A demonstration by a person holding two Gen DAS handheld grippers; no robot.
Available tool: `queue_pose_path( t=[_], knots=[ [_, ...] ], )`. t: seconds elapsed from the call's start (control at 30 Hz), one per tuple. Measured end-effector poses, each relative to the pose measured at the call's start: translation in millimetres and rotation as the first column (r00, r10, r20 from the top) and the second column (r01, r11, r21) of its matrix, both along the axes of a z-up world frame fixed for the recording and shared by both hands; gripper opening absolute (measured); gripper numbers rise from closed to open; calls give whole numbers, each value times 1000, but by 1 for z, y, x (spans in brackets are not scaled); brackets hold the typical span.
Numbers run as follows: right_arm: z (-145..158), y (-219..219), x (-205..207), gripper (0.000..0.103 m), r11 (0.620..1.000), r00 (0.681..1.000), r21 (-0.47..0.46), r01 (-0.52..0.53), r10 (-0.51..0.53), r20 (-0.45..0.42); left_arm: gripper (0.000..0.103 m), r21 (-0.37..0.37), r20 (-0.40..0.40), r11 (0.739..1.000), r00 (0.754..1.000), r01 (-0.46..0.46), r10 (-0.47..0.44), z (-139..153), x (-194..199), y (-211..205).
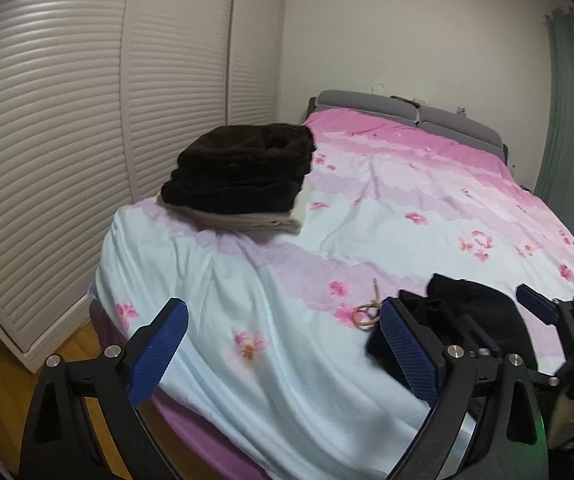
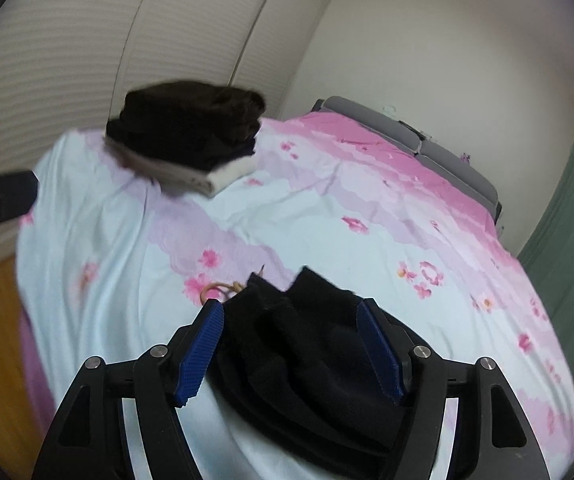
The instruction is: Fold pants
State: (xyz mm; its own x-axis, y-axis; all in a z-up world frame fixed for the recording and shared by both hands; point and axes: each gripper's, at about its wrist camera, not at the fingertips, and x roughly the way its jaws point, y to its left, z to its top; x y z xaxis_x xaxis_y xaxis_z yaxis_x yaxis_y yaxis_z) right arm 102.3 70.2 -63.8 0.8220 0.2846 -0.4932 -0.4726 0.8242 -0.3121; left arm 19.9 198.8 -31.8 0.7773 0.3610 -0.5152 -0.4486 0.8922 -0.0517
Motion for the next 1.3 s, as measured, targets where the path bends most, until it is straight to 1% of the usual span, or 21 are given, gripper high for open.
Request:
queue_pose_path(
  t=[0.2, 0.37, 0.47, 0.67, 0.77, 0.83, 0.87, 0.97, 1.03, 1.07, 1.2, 1.3],
  knots=[
    [11, -60, 0, 69, 994, 996, 72, 83, -80, -41, 98, -11, 13, 997, 996, 83, -83, -1, 18, -40],
    [10, -110, 8, 69, 980, 983, 98, 172, -165, -74, 98, -9, 17, 983, 983, 182, -182, -7, 44, -84],
    [7, -138, 13, 69, 967, 971, 115, 229, -219, -95, 98, 0, 13, 971, 971, 240, -239, -12, 60, -108],
    [-10, -194, 26, 69, 920, 934, 187, 344, -314, -170, 98, 0, 11, 945, 945, 327, -327, -28, 88, -142],
    [-24, -213, 39, 69, 895, 912, 217, 389, -340, -229, 98, -23, 32, 927, 927, 375, -374, -34, 98, -152],
    [-35, -222, 50, 69, 881, 897, 236, 409, -342, -279, 98, -68, 41, 907, 909, 416, -414, -39, 108, -155],
    [-39, -225, 54, 69, 877, 893, 241, 415, -342, -292, 98, -85, 41, 901, 905, 426, -424, -42, 113, -156],
    [-49, -231, 61, 69, 868, 883, 257, 426, -337, -326, 98, -75, 5, 906, 908, 417, -418, -53, 125, -157],
    [-55, -233, 59, 69, 867, 884, 261, 424, -333, -329, 98, -61, -45, 920, 919, 388, -391, -63, 134, -153],
    [-58, -234, 57, 69, 869, 885, 262, 420, -329, -331, 98, -68, -81, 928, 925, 365, -370, -72, 139, -147],
    [-75, -235, 47, 69, 875, 880, 271, 402, -287, -378, 98, -107, -143, 948, 939, 300, -313, -94, 146, -126],
    [-89, -222, 38, 69, 882, 876, 285, 374, -235, -421, 98, -125, -147, 953, 945, 275, -292, -101, 147, -115]
  ],
)
